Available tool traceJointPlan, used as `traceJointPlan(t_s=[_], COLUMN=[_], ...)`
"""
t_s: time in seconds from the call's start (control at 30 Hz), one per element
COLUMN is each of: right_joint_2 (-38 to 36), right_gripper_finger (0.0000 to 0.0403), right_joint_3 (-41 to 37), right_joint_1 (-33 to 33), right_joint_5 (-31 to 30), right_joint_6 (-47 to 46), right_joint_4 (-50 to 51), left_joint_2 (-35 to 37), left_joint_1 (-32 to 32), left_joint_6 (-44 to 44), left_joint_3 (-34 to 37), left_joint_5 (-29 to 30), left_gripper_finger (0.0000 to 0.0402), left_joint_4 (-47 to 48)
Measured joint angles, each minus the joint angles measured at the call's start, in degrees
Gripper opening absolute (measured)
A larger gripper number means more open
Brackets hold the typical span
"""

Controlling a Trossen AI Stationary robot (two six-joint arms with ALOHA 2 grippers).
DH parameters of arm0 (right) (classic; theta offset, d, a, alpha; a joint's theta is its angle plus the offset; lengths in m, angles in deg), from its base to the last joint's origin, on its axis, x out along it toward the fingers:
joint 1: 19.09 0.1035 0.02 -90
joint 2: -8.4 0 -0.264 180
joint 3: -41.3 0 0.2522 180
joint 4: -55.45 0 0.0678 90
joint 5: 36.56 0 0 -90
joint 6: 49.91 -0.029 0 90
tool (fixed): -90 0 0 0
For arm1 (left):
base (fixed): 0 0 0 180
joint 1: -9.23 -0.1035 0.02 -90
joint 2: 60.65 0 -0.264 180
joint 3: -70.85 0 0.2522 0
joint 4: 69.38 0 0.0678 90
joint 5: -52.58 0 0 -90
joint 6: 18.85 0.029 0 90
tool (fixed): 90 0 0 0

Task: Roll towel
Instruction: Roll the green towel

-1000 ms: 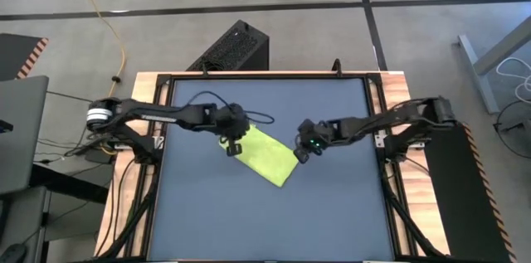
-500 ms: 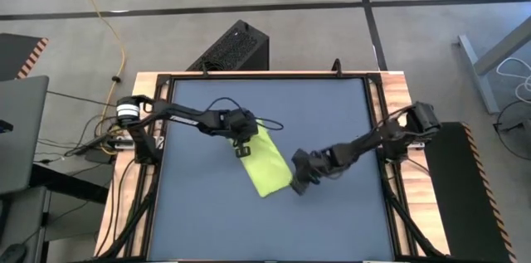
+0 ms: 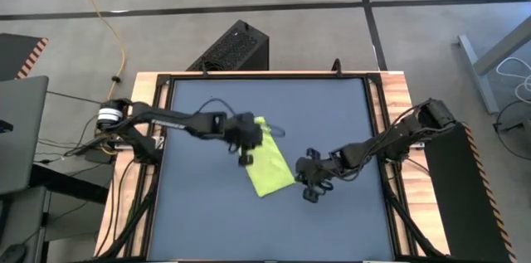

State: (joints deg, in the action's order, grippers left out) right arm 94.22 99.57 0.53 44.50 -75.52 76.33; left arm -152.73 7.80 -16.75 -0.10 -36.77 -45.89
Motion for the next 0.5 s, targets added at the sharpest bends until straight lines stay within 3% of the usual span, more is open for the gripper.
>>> traceJointPlan(t_s=[0.1, 0.33, 0.5], right_joint_2=[0.54, 2.52, 4.77], right_gripper_finger=[0.0064, 0.0113, 0.0142], right_joint_3=[0.04, 0.02, 0.02], right_joint_1=[-1.3, -4.44, -5.96], right_joint_5=[1.49, 12.13, 13.53], right_joint_6=[10.47, 28.76, 38.76], right_joint_4=[-2.23, -4.73, -5.29], left_joint_2=[-0.31, -0.97, -2.9], left_joint_1=[6.87, 19.48, 22.84], left_joint_6=[-3.06, -2.17, -6.56], left_joint_3=[2.47, 4.92, 4.97], left_joint_5=[0.2, 10.04, 10.14], left_gripper_finger=[0.0, 0.0005, 0.0054], left_joint_4=[-0.16, -8.94, -11.25])
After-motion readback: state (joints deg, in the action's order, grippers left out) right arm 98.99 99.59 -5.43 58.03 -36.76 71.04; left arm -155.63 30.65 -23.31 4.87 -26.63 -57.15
